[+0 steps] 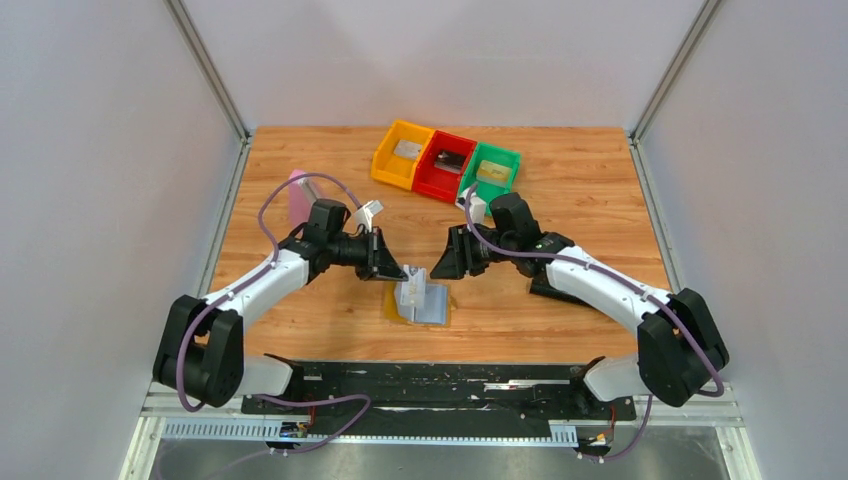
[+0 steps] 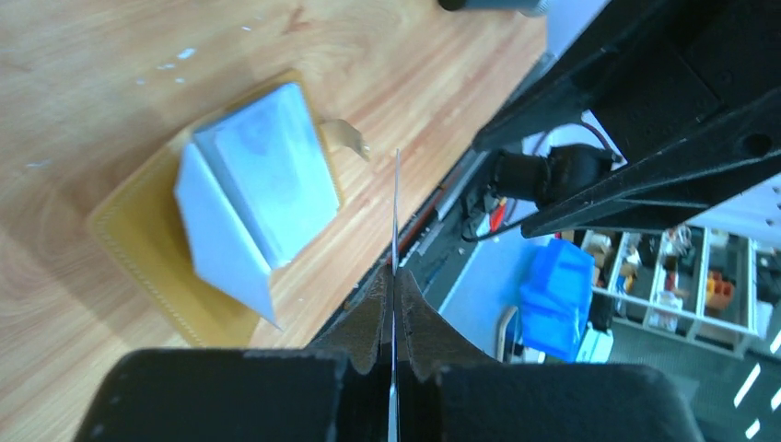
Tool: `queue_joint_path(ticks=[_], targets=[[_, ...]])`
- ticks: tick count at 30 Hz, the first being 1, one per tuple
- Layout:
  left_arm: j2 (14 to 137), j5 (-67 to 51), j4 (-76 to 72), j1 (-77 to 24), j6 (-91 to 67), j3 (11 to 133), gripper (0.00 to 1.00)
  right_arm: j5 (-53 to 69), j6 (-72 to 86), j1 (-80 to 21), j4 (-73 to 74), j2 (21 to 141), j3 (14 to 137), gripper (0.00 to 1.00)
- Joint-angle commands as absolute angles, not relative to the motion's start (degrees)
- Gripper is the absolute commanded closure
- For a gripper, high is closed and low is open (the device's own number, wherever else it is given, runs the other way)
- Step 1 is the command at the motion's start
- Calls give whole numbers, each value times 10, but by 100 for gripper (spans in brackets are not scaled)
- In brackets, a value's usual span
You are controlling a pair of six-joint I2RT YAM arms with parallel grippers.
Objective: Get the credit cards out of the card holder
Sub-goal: Remove the credit card from the card holder.
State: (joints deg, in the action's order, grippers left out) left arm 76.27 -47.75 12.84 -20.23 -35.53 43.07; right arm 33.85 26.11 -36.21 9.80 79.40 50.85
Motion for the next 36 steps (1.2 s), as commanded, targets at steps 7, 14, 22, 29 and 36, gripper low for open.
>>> queue_joint_path(ticks=[7,14,22,29,36], targets=[[763,-582,102,-267,-335,470,100,503,139,-355,179,838,590,47],[759,-603,85,-285,-340,468,100,518,119,-356,197,851,603,50],[764,-609,77,-286,-347,465,100,522,115,-356,203,837,603,67],[760,-577,96,-284,-348,482,76,524,183,-354,149,813,582,100],[699,-526,27,-203,-455,477,42,395,309,-349,92,768,568,100]])
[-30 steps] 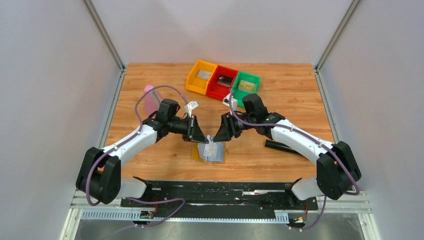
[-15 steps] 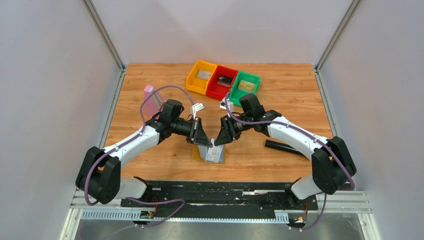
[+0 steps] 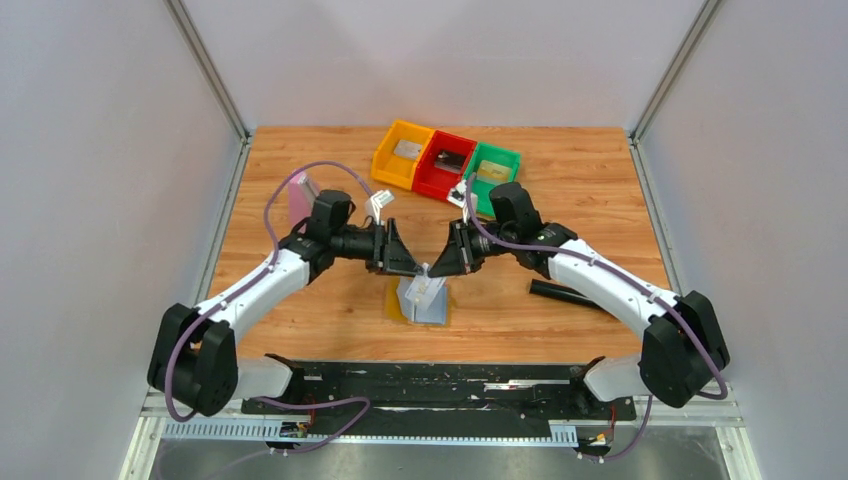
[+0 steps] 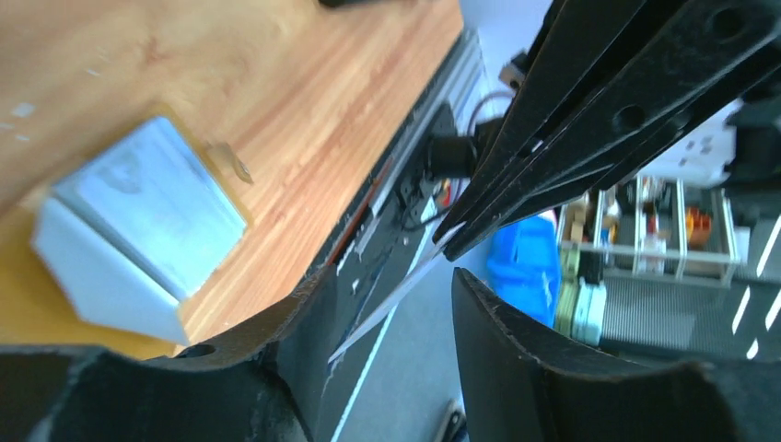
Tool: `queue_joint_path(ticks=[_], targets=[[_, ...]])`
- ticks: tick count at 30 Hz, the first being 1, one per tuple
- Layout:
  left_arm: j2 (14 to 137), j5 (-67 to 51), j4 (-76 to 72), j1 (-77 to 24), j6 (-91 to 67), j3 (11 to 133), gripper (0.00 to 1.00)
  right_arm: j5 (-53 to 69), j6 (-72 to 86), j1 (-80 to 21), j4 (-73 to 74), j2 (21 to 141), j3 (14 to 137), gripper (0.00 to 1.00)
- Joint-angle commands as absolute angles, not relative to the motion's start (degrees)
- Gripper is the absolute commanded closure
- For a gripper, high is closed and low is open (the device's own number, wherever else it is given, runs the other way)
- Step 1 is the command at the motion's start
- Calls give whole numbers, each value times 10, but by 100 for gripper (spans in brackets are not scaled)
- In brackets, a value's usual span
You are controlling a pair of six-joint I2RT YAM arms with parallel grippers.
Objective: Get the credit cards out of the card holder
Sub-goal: Remove the credit card from the card holder, then place the credit card in the storage box.
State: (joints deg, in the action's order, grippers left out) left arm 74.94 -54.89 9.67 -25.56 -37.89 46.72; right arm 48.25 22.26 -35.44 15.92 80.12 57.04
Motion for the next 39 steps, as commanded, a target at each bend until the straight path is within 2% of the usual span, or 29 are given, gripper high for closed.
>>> queue_joint_path(ticks=[1,6,14,21,26,39], targets=[[687,-521,7,-188,-468,472,41,375,331,-347,82,762,566,100],[672,-498,-24,-163,-494,480,39,255,448,-345,-12,715,531,100],[676,-494,-201,-174,-592,440,35,109,620,-344,-178,647,432,100],[698,-458,-258,-224,-619,431,35,53,688,-345,-233,626,400,100],[726,-444,-304,-249,-644,430,38,33,711,-345,-255,616,384,100],[737,-422,-311,-254,-642,421,38,25,720,-344,-250,600,371,100]])
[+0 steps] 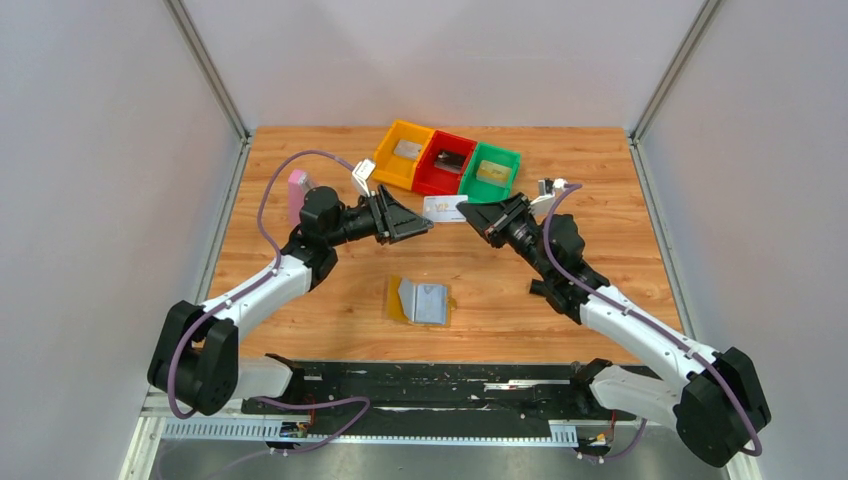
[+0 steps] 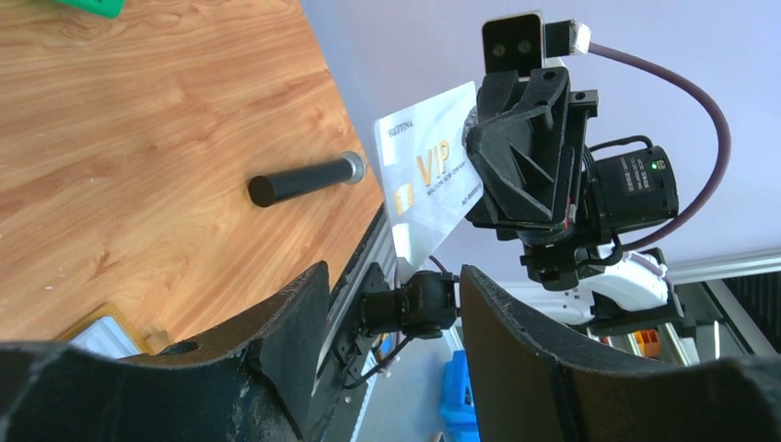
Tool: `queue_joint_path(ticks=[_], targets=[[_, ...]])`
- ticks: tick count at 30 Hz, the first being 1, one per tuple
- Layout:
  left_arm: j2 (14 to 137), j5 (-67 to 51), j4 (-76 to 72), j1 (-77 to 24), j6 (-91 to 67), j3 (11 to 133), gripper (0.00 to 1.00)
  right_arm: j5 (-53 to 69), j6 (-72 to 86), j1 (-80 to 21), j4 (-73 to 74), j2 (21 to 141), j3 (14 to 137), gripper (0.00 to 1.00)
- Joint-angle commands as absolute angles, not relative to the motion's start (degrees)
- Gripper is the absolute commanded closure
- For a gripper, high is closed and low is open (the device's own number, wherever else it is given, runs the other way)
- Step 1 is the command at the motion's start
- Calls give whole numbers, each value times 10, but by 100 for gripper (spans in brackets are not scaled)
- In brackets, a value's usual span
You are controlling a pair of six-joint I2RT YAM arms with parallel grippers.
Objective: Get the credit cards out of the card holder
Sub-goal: Place the credit card in the storage box.
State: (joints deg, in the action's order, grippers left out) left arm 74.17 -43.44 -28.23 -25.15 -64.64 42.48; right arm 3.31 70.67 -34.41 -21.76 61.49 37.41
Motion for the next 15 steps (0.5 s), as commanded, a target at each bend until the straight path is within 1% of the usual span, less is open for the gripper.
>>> queue_joint_path(ticks=[1,3,5,7,8,9,10,11,12,13,15], targets=[[738,-421,-316,-254,-648,420,39,26,721,-345,-252,599,369,100],[739,-420,-336,-254,-660,417,42,27,723,-345,-253,599,367,100],[742,-419,-353,-254,-671,418,48,26,724,-345,-253,600,363,100],[746,-422,-365,-254,-679,421,61,23,726,-344,-252,600,359,100],[747,-422,-370,-254,-684,422,66,22,729,-345,-252,601,358,100],[748,-422,-371,-254,-686,423,76,21,730,-345,-252,601,356,100],[748,-419,-372,-254,-689,424,81,20,731,-345,-252,602,355,100],[748,-416,-371,-254,-690,424,92,21,733,-344,-252,603,354,100],[747,-413,-370,-254,-691,424,97,21,733,-344,-252,604,354,100],[746,-409,-363,-254,-690,425,100,23,732,-345,-252,605,355,100],[745,-403,-339,-254,-678,431,100,26,726,-345,-249,609,356,99]])
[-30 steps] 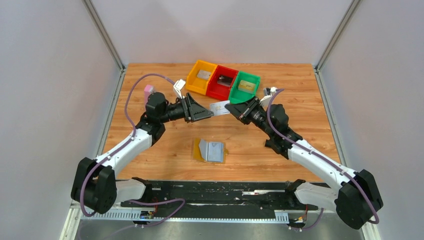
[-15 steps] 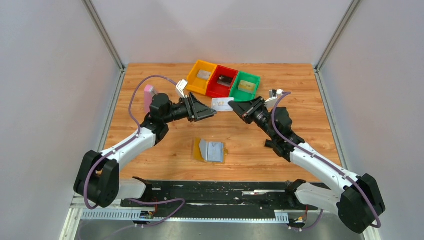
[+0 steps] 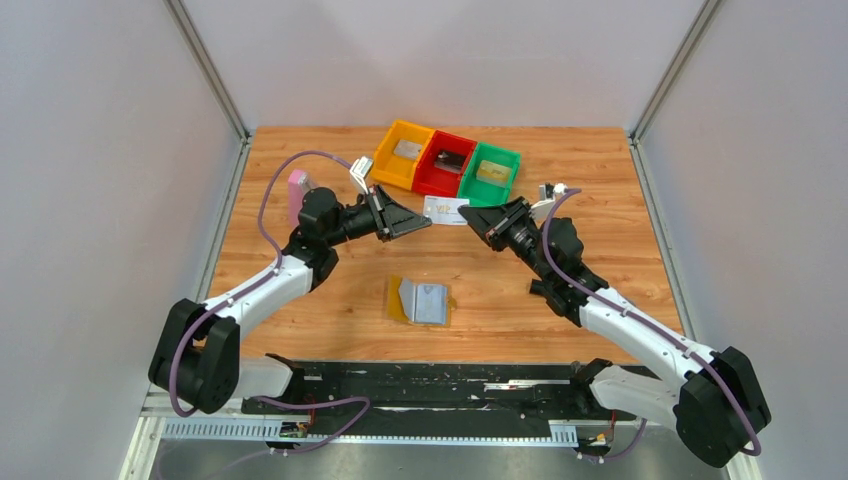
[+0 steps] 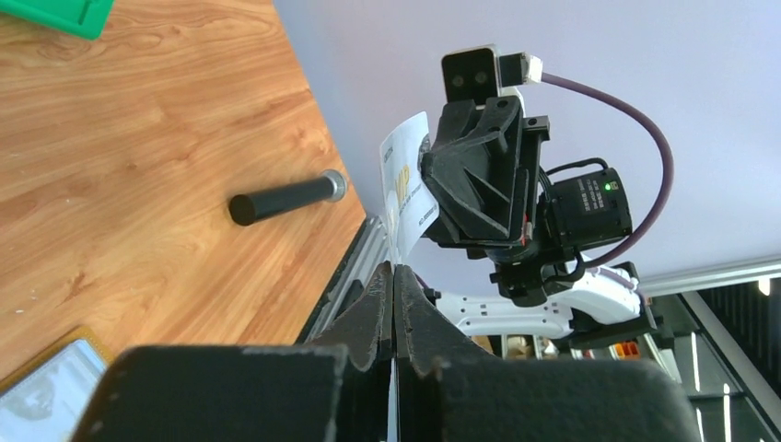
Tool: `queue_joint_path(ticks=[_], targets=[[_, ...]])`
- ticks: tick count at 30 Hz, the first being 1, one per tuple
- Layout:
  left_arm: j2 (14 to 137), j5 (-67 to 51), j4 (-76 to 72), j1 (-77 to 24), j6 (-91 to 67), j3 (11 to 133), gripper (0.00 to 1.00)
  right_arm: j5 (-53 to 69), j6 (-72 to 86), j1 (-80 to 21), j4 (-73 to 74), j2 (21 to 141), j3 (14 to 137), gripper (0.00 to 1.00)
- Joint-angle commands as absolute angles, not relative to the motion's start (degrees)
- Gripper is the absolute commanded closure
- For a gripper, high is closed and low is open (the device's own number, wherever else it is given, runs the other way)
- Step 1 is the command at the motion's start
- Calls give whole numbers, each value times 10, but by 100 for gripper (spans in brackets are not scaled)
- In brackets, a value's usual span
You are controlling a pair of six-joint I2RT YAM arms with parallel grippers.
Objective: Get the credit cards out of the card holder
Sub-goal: Place the credit card in the storage box.
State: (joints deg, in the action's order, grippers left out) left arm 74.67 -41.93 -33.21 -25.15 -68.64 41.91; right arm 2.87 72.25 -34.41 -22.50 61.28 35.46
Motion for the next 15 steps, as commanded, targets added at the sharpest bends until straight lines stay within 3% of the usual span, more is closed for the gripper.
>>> queue_joint_path(ticks=[1,3,9,15], targets=[[746,-402,-329,-253,-663,440,100,28,722,-345,-245,611,358,97],[750,-403,-290,-249,-634,460,100,28,709,-345,-229,610,362,90],[792,-428,-160,-206,-553,561,100,16,669,-345,-172,581,366,48],[889,-390,105,-188,-379,741,100,30,626,-344,-123,557,373,9]])
